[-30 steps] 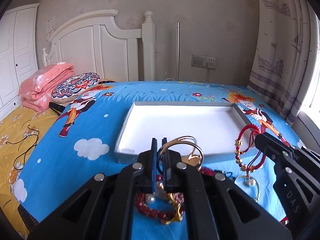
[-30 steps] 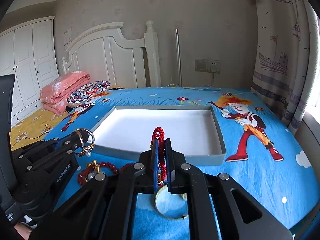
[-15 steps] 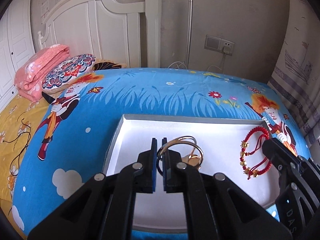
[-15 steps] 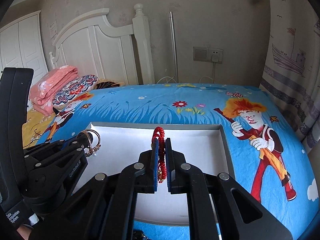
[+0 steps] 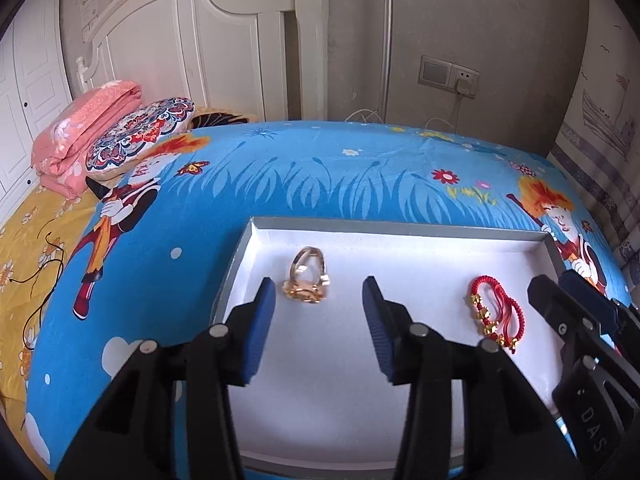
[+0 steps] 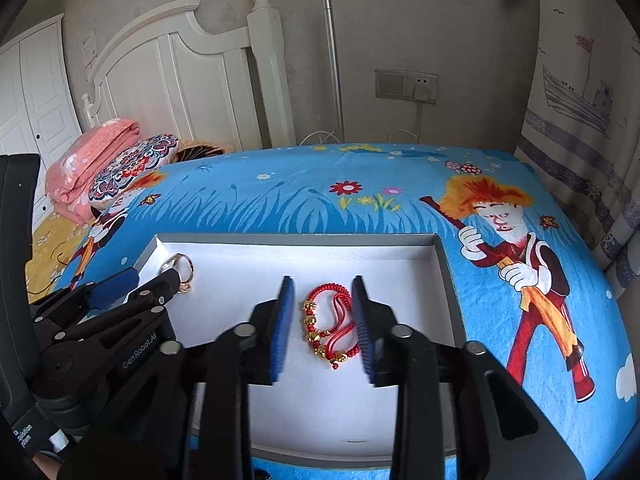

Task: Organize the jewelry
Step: 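Open both tools to drop the rings and string bracelet into the tray, then grasp the gold chain bracelet with the left tool while the right tool grasps the pearl bangle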

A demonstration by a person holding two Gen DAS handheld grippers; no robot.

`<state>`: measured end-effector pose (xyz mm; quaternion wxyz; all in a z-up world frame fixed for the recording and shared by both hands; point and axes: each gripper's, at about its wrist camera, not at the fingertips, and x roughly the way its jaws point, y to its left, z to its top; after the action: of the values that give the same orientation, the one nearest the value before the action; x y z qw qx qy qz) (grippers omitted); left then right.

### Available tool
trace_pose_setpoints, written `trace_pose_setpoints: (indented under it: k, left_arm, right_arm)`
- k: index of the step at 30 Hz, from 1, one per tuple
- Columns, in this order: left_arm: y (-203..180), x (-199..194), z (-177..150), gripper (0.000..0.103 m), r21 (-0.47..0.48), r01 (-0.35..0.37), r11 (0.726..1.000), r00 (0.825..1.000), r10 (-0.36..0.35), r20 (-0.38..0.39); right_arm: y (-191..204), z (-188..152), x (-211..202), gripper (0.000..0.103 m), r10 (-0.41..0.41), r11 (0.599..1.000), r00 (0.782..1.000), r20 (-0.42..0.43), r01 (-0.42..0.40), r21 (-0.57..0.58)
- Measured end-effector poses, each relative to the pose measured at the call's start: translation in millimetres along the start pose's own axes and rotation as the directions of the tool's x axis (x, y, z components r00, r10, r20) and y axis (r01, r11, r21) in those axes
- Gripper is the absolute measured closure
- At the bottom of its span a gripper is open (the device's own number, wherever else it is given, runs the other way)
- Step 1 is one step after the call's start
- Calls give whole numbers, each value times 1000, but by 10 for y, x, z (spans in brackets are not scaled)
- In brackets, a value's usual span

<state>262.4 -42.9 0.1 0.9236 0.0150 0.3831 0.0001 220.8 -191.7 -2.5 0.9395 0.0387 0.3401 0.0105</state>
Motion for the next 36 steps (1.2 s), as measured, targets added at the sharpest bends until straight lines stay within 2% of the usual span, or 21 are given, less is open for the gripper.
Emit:
trace_pose_setpoints:
  k: [5,10,13,19,27,33,36]
  left_arm:
    - [24,-221,-39,42,20,-5,1000,999,4,54]
    - [134,-683,-296,21,28,-12,1000,981,7,192]
    - [197,-905,-548,20,35,-26,999,970,17,242]
    - [325,-1147,-1042,19,53,-34,998,967,20,256]
    - [345,-1255,-1628,20,101,30,994,970,-54,238]
    - [263,-1253,-1824,20,119,66,991,966,-93,241]
    - [237,-1216,-1843,28,123,83,989,966,-110,235]
  right_arm:
    - [-27,-53,-171,59,15,1000,1000,14,-15,-6]
    - [-42,-327,-510,59,35,999,998,46,-33,-34]
    - [-64,-589,-706,55,41,998,998,56,-39,-41]
    - [-126,-1050,-1077,54,32,999,994,102,-28,-45]
    - [-197,-1573,-1287,53,27,998,993,113,-21,-53]
    - [-216,-1711,-1253,53,12,999,993,114,-6,-50]
    - [-203,-1706,-1251,53,9,999,992,124,-2,-51]
